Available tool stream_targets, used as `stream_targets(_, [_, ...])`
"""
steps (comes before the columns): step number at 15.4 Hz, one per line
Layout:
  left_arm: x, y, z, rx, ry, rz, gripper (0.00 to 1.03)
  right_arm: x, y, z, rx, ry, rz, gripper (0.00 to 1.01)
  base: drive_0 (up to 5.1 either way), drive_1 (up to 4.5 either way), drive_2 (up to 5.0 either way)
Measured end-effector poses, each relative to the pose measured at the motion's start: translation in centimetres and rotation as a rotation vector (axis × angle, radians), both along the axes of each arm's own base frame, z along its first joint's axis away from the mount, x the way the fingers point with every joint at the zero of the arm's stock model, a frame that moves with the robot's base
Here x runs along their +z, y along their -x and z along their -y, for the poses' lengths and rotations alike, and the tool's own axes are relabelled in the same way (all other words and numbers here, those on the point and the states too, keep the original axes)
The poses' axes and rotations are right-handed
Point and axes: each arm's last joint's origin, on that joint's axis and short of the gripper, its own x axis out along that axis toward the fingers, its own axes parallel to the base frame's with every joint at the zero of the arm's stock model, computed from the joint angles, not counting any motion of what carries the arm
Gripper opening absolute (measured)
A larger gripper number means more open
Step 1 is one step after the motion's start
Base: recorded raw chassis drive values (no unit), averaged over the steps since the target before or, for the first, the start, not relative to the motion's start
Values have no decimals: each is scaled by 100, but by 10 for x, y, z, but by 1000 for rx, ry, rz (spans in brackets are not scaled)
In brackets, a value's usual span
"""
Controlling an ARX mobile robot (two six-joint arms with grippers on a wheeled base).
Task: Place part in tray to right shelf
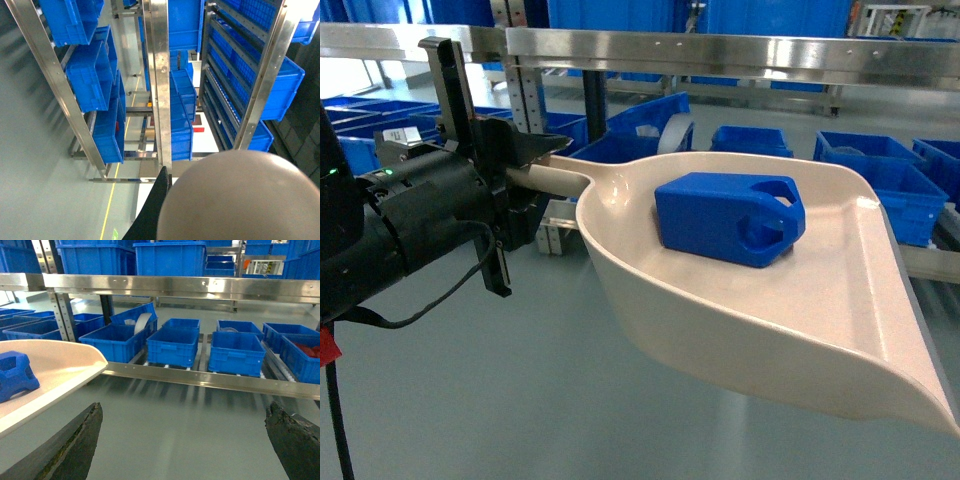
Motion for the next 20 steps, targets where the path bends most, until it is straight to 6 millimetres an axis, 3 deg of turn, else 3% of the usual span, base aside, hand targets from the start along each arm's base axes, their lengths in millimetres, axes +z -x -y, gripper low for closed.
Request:
stream_targets(11, [0, 0, 1, -1, 0, 0, 13, 0, 0, 0, 0, 0, 0, 98, -161, -161, -161])
stream_targets(20, [0, 0, 0, 1, 0, 0, 13, 0, 0, 0, 0, 0, 0, 98, 0, 0, 0])
